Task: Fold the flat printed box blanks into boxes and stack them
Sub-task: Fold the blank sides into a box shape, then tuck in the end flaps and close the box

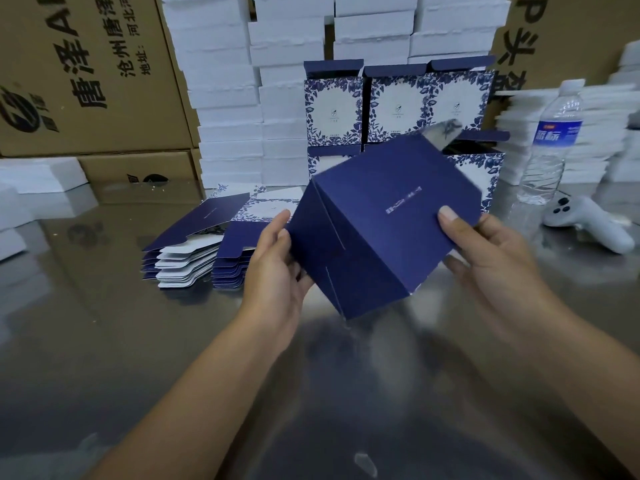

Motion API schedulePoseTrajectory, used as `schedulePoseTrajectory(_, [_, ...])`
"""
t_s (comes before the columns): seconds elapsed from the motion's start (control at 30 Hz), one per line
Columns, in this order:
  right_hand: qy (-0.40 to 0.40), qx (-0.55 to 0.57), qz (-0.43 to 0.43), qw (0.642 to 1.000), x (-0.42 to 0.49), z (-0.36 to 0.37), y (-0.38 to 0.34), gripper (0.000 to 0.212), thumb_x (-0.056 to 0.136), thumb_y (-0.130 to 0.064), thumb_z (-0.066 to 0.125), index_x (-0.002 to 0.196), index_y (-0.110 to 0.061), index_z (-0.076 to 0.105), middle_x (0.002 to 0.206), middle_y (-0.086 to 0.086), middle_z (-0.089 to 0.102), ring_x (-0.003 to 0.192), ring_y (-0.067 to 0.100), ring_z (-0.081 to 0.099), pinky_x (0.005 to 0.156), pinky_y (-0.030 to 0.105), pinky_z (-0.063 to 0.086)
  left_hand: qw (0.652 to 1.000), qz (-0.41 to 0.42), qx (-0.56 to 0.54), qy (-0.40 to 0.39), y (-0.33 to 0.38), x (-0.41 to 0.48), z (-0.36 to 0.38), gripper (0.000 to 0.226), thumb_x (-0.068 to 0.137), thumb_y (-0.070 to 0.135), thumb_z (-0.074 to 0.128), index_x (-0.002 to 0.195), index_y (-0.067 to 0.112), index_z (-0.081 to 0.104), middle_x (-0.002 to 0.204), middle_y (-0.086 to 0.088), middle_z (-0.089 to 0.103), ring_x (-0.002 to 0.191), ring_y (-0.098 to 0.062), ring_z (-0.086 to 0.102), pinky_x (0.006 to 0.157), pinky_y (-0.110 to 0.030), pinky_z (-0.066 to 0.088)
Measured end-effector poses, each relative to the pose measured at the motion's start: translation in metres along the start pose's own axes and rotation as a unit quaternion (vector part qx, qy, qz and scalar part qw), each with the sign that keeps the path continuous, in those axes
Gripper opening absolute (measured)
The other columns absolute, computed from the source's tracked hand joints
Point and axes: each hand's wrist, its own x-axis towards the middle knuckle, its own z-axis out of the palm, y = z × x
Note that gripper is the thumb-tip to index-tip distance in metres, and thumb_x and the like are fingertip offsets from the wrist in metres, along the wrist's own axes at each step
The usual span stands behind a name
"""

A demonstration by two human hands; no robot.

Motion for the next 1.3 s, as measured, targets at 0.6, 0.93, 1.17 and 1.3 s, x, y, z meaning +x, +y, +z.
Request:
schedulePoseTrajectory(0.6, [0.000,-0.525,-0.651,0.548,-0.009,0.004,0.012,0.020,0.084,-0.016,0.065,0.080,-0.015,0.045,0.064,0.007,0.058,0.068,0.023,0.051,0.089,0.037,0.035,0.891,0.284,0.307,-0.178,0.005,-0.033,0.017,0.098,0.053,0.050,0.074,0.131,0.065,0.018,0.148,0.026,0.021,0.140,-0.002,0.025,0.115,-0.042,0.028])
schedulePoseTrajectory(0.93, [-0.080,-0.470,-0.621,0.622,-0.016,0.012,0.001,0.024,0.090,-0.024,0.058,0.079,-0.003,0.064,0.076,0.011,0.066,0.076,0.025,0.059,0.081,0.033,0.044,0.867,0.353,0.322,-0.145,0.006,-0.035,0.016,0.083,0.062,0.049,0.073,0.129,0.049,0.025,0.139,0.022,0.032,0.134,-0.009,0.037,0.108,-0.038,0.037])
schedulePoseTrajectory(1.17, [-0.085,-0.499,-0.379,0.775,-0.024,0.029,-0.044,0.022,0.093,-0.025,0.041,0.093,-0.016,0.061,0.081,-0.007,0.061,0.077,0.014,0.059,0.069,0.025,0.047,0.834,0.419,0.331,-0.139,0.006,-0.029,0.014,0.087,0.058,0.047,0.079,0.125,0.055,0.025,0.141,0.008,0.032,0.134,-0.011,0.036,0.107,-0.032,0.038])
schedulePoseTrajectory(1.3, [-0.152,-0.731,-0.142,0.650,-0.011,0.052,-0.058,0.024,0.090,-0.041,0.039,0.099,-0.027,0.057,0.096,-0.001,0.066,0.088,0.027,0.062,0.074,0.038,0.051,0.810,0.439,0.353,-0.163,0.002,-0.031,0.017,0.092,0.053,0.047,0.081,0.126,0.059,0.025,0.146,0.002,0.024,0.140,-0.022,0.029,0.108,-0.032,0.036])
